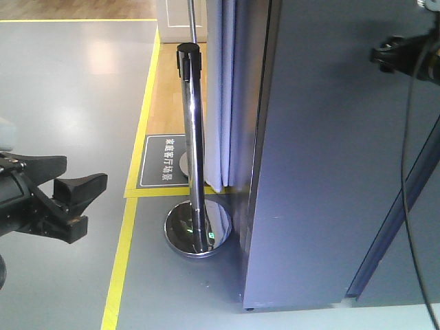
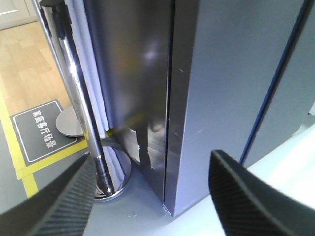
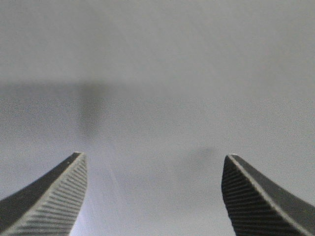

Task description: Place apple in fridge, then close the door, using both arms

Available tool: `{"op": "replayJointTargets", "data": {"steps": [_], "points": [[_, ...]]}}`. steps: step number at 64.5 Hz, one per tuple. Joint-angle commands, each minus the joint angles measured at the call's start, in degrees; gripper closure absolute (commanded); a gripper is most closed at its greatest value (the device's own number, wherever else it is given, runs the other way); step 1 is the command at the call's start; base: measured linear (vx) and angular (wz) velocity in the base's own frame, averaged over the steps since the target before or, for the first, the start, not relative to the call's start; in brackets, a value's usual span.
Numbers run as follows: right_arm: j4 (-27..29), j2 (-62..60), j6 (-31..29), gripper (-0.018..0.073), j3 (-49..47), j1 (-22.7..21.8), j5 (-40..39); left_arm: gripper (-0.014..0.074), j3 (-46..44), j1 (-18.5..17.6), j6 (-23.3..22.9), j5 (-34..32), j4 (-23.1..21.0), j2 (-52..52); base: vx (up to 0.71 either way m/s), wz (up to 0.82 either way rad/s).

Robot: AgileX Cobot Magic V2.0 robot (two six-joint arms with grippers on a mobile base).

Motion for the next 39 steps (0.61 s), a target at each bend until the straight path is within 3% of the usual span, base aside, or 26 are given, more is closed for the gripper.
{"op": "replayJointTargets", "data": {"steps": [1, 25, 39], "points": [[-0.12, -10.15, 0.71, 0.0012, 5.55, -0.22, -7.81, 0.0132, -1.5, 0.11, -0.24, -2.62, -1.2, -0.73, 0.0, 0.01], [-0.61, -38.87, 1.44, 0.0012, 27.24, -0.22, -5.5, 0.0132, -1.5, 0.11, -0.24, -2.63, -1.2, -0.73, 0.0, 0.0], [-2.23, -46.24, 1.51, 0.0012, 32.42, -0.22, -5.28, 0.0132, -1.5, 0.11, -0.24, -2.63, -1.2, -0.73, 0.0, 0.0]]}}
